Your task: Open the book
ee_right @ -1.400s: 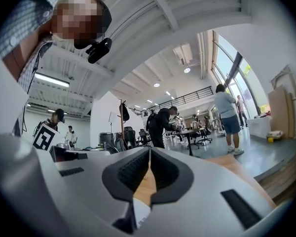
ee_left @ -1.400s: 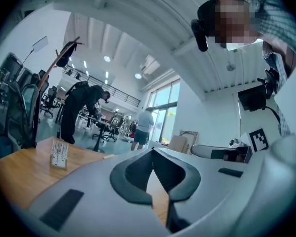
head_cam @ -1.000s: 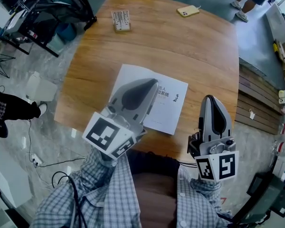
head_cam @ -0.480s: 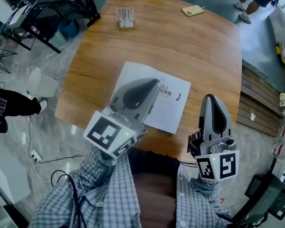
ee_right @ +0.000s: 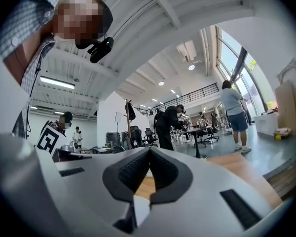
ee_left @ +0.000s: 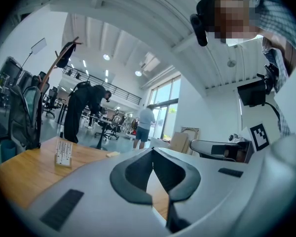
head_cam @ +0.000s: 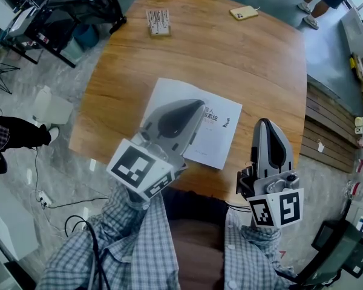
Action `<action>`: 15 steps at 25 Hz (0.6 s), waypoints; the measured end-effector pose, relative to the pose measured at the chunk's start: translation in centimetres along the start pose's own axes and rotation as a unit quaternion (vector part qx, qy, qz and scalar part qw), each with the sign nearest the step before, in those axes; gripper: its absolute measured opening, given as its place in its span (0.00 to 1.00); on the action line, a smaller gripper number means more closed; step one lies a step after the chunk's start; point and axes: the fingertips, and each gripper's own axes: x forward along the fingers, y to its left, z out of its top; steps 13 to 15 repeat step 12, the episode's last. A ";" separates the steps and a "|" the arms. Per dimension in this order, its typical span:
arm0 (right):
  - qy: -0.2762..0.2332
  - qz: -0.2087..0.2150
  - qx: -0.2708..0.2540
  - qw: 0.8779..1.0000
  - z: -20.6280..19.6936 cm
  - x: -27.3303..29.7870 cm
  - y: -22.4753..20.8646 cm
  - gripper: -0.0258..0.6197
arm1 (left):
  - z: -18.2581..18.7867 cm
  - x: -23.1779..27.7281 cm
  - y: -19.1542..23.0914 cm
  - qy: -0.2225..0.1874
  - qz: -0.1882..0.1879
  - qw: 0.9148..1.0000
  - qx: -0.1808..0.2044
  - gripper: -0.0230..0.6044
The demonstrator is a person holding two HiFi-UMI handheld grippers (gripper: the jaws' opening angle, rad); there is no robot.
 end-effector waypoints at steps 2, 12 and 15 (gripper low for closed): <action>0.002 0.002 0.001 1.000 -0.1 0.0 0.1 0.07 | -0.1 0.0 -0.1 0.001 -0.001 1.000 0.000 0.05; -0.002 0.024 0.003 1.000 -0.3 0.8 1.0 0.07 | -0.2 0.2 0.0 0.001 -0.001 1.000 0.004 0.05; -0.002 0.024 0.003 1.000 -0.3 0.8 1.0 0.07 | -0.2 0.2 0.0 0.001 -0.001 1.000 0.004 0.05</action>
